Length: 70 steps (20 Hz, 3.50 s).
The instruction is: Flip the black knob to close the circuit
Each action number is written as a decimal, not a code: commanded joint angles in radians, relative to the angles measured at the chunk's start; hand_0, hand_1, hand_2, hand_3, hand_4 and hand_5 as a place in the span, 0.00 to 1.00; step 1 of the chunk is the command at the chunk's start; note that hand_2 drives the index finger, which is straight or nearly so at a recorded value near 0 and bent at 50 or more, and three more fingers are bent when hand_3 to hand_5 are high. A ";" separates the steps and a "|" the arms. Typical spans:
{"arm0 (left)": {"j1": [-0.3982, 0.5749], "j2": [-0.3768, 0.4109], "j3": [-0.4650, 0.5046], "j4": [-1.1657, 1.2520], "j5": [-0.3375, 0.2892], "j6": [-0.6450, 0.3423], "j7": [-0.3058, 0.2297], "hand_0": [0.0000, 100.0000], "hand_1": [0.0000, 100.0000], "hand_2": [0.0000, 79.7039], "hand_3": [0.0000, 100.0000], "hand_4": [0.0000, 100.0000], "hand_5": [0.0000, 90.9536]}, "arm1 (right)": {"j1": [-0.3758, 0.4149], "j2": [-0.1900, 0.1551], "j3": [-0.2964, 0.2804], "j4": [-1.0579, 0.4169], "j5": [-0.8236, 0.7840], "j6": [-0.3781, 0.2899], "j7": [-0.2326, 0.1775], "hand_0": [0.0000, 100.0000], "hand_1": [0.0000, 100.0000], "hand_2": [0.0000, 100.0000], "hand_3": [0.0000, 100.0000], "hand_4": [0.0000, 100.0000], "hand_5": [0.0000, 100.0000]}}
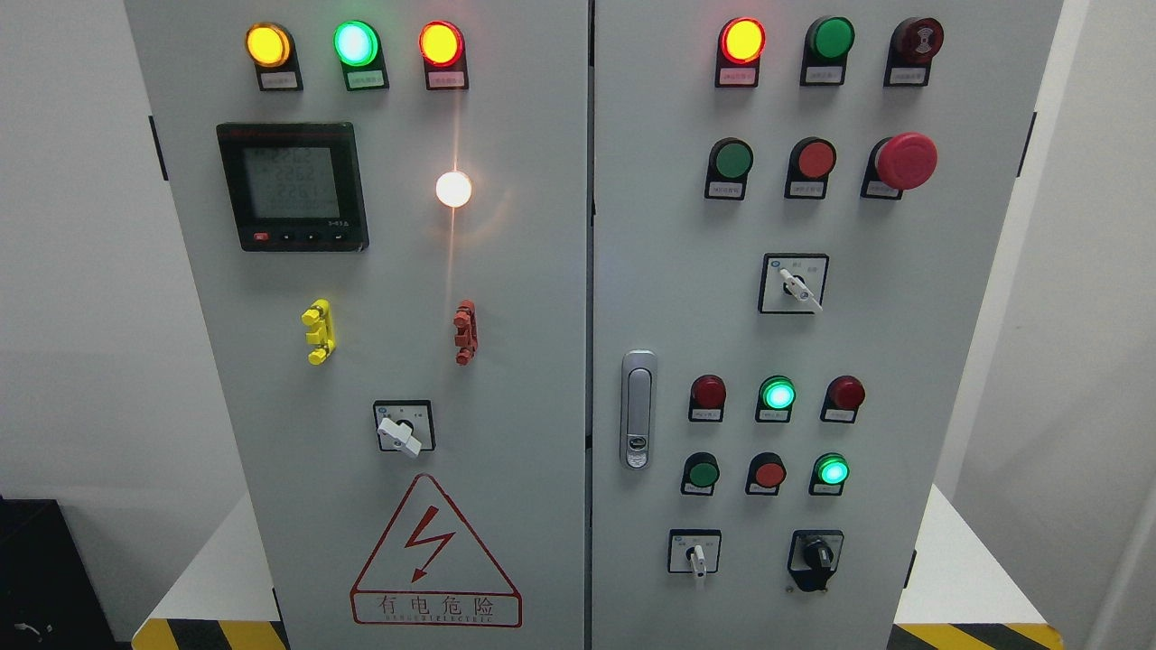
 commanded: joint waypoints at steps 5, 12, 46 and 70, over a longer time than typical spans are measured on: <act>0.000 0.000 0.000 0.000 0.000 0.000 0.001 0.12 0.56 0.00 0.00 0.00 0.00 | -0.006 0.059 -0.041 -0.584 0.464 0.000 -0.014 0.00 0.25 0.72 0.84 0.71 0.66; 0.000 0.000 0.000 0.000 0.000 0.000 0.001 0.12 0.56 0.00 0.00 0.00 0.00 | -0.009 0.059 -0.048 -0.805 0.567 0.049 0.074 0.00 0.25 0.81 0.92 0.80 0.74; 0.000 0.000 0.000 0.000 0.000 0.000 0.001 0.12 0.56 0.00 0.00 0.00 0.00 | -0.397 0.075 0.059 -0.865 0.797 0.289 0.312 0.00 0.00 0.86 1.00 0.86 0.81; 0.000 0.000 0.000 0.000 0.000 0.000 0.001 0.12 0.56 0.00 0.00 0.00 0.00 | -0.520 0.078 0.045 -0.698 0.868 0.286 0.316 0.00 0.00 0.86 1.00 0.86 0.81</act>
